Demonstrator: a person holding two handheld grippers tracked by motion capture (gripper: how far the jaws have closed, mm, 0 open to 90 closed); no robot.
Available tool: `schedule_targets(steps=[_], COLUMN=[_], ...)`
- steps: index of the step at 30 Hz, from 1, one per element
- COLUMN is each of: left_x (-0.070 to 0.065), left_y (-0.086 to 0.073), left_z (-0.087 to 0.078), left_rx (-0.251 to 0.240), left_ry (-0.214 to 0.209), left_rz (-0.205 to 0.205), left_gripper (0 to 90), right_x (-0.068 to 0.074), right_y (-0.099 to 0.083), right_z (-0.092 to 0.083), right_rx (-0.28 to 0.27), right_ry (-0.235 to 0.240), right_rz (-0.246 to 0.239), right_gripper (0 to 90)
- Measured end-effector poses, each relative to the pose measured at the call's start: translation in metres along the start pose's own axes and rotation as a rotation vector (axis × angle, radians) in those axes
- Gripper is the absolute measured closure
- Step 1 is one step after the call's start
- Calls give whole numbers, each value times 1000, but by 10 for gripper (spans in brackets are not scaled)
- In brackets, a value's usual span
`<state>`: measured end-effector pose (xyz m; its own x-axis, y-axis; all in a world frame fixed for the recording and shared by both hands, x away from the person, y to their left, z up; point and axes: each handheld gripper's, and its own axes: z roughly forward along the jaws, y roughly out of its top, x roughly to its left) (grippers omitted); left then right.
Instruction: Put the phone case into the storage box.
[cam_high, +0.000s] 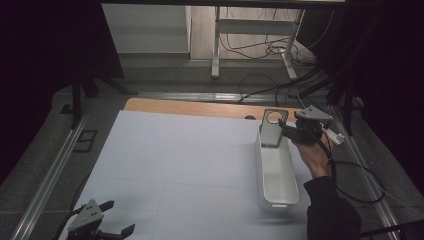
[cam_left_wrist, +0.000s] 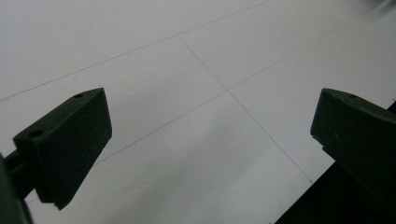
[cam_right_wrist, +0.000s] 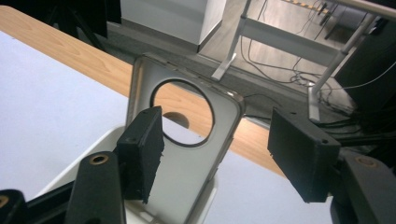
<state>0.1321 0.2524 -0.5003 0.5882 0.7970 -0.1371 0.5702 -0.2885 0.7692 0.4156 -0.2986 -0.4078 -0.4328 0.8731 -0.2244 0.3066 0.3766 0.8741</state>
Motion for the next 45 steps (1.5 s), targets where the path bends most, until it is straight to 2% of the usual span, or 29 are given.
schedule_targets(steps=[18, 27, 30, 31, 33, 37, 45], left_x=[0, 0, 0, 0, 0, 0, 0], left_y=[0, 0, 0, 0, 0, 0, 0], left_z=[0, 0, 0, 0, 0, 0, 0], left_rx=[-2, -3, -4, -4, -3, -4, -5], left_ry=[-1, -3, -3, -3, -3, -3, -6], left_rz=[-1, -1, -1, 0, 0, 1, 2], left_gripper=[0, 0, 0, 0, 0, 0, 0], right_x=[4, 13, 17, 21, 23, 32, 50], right_y=[0, -1, -3, -5, -5, -8, -13], right_z=[-22, -37, -40, -42, -43, -46, -55], right_rx=[42, 50, 59, 62, 67, 79, 108], right_ry=[37, 66, 83, 108, 114, 158, 225], right_rz=[84, 121, 130, 137, 140, 148, 141], right_gripper=[290, 243, 231, 222, 217, 201, 143])
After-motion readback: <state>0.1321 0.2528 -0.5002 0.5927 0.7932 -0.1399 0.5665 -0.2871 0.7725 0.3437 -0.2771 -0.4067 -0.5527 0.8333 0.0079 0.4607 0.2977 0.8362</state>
